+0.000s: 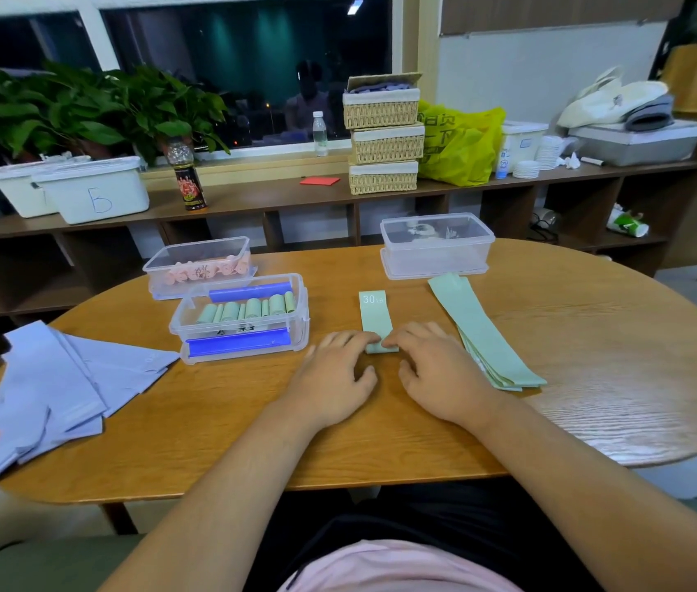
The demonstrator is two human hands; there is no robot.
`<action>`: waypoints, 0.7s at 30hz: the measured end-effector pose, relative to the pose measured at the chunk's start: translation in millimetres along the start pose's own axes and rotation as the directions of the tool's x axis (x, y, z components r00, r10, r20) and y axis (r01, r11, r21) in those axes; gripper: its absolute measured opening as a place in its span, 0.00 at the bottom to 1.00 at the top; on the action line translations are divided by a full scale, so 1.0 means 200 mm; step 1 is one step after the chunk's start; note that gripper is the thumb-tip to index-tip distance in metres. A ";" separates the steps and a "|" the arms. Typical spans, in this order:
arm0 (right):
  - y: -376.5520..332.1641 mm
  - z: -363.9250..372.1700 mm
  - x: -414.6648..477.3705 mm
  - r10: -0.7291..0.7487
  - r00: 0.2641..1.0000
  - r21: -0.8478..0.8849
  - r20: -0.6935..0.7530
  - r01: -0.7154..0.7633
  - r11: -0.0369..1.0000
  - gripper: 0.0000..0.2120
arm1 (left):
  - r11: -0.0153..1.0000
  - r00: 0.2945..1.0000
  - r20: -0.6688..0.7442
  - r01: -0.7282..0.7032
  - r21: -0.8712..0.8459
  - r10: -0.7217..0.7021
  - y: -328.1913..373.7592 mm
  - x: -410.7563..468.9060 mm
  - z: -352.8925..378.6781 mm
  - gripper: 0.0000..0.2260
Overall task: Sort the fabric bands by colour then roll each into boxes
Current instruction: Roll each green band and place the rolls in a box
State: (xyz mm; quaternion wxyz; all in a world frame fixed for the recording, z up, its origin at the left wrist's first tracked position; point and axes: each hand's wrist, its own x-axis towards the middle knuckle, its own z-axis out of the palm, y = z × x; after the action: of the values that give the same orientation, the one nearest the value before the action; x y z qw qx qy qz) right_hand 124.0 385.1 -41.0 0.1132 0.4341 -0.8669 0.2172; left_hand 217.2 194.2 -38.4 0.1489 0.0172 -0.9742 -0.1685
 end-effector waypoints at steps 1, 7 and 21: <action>0.00 0.01 0.01 0.005 1.000 -0.010 0.007 -0.005 1.000 0.20 | 1.000 1.000 0.006 0.014 -0.005 -0.014 -0.01 0.01 0.00 0.24; -0.01 0.01 0.11 0.051 0.998 -0.091 0.022 -0.049 0.995 0.21 | 0.987 0.993 -0.056 0.098 -0.131 -0.107 -0.02 0.00 0.01 0.29; -0.01 0.01 -0.02 0.006 0.996 0.014 -0.087 -0.004 1.000 0.09 | 0.995 0.994 -0.096 0.047 -0.089 -0.056 0.00 -0.06 0.00 0.23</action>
State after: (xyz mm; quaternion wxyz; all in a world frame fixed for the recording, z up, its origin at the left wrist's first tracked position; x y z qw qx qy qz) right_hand 127.8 386.8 -43.2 0.1474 0.4228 -0.8607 0.2422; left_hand 229.4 195.6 -41.3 0.1930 0.0441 -0.9567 -0.2135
